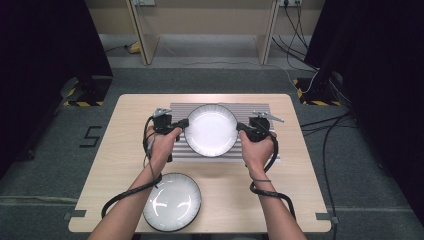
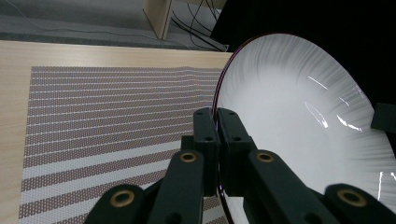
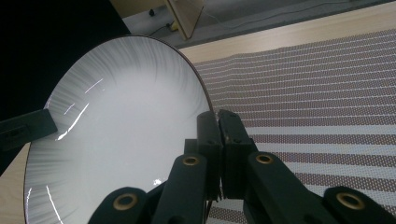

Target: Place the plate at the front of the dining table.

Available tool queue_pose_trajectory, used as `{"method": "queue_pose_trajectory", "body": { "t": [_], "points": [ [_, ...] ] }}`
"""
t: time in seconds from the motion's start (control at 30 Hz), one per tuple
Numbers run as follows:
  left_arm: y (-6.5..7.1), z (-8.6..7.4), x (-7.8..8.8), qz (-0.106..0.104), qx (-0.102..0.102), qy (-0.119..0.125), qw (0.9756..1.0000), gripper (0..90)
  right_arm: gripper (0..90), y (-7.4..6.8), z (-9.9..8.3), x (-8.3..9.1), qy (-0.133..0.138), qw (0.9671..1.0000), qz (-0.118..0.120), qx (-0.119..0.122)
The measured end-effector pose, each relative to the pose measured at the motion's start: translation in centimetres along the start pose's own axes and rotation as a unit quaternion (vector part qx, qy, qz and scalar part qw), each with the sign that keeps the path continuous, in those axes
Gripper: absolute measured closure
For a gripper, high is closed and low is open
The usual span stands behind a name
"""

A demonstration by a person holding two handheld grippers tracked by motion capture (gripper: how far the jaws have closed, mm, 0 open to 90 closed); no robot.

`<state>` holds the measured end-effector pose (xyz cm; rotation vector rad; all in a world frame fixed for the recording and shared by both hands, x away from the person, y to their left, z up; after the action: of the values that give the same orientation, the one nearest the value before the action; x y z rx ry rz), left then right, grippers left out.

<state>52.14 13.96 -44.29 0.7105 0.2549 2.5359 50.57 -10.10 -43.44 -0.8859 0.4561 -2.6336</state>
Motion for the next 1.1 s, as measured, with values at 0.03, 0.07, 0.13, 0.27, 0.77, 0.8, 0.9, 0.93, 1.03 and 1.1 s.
{"method": "queue_pose_trajectory", "body": {
  "t": [0.03, 0.07, 0.13, 0.27, 0.77, 0.8, 0.9, 0.93, 1.03, 1.1],
  "points": [
    [0.0, 0.0, -0.1, 0.002, -0.002, 0.001, 1.0, 86.9, 88.7, 0.1, 0.0, -0.1, 0.0, 1.0, 0.0, 0.001],
    [0.0, 0.1, -0.1, 0.002, -0.002, 0.001, 1.0, 86.9, 88.7, 0.1, 0.0, -0.1, 0.0, 1.0, 0.0, 0.0],
    [0.0, 0.1, -0.2, 0.002, -0.001, 0.001, 1.0, 86.9, 88.7, 0.2, 0.1, -0.2, 0.001, 1.0, -0.001, 0.0],
    [0.0, 0.2, -0.5, 0.002, 0.002, -0.001, 1.0, 86.9, 88.7, 0.3, 0.2, -0.3, 0.002, 1.0, -0.003, -0.003],
    [-0.3, 0.2, -1.4, 0.009, 0.003, -0.002, 1.0, 86.9, 88.6, 0.7, 0.3, -1.3, 0.003, 0.9999, -0.011, -0.006],
    [-0.3, 0.2, -1.4, 0.009, 0.003, -0.001, 1.0, 86.9, 88.6, 0.7, 0.3, -1.3, 0.003, 0.9999, -0.012, -0.007],
    [-0.4, 0.3, -1.6, 0.009, 0.003, 0.0, 1.0, 86.9, 88.6, 0.8, 0.4, -1.5, 0.003, 0.9999, -0.013, -0.006],
    [-0.4, 0.3, -1.6, 0.009, 0.004, 0.001, 0.9999, 86.9, 88.7, 0.8, 0.5, -1.5, 0.004, 0.9999, -0.013, -0.006],
    [-0.5, 0.2, -1.8, 0.009, 0.007, -0.002, 0.9999, 86.9, 88.6, 0.8, 0.5, -1.6, 0.002, 0.9999, -0.016, -0.005],
    [-0.5, 0.2, -2.0, 0.01, 0.007, -0.003, 0.9999, 86.9, 88.6, 0.9, 0.5, -1.9, 0.001, 0.9998, -0.017, -0.007]
  ]
}}
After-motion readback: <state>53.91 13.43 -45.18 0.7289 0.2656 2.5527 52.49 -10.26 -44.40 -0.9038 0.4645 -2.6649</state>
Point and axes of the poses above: each handheld gripper's, and its own axes: x roughly backward along the jaws, z roughly out of its top, y roughly to its right, the point moved 6 cm from there along -x, roughly forward along the jaws, and after that the axes turned 2 degrees about -x, right-handed, at the moved point
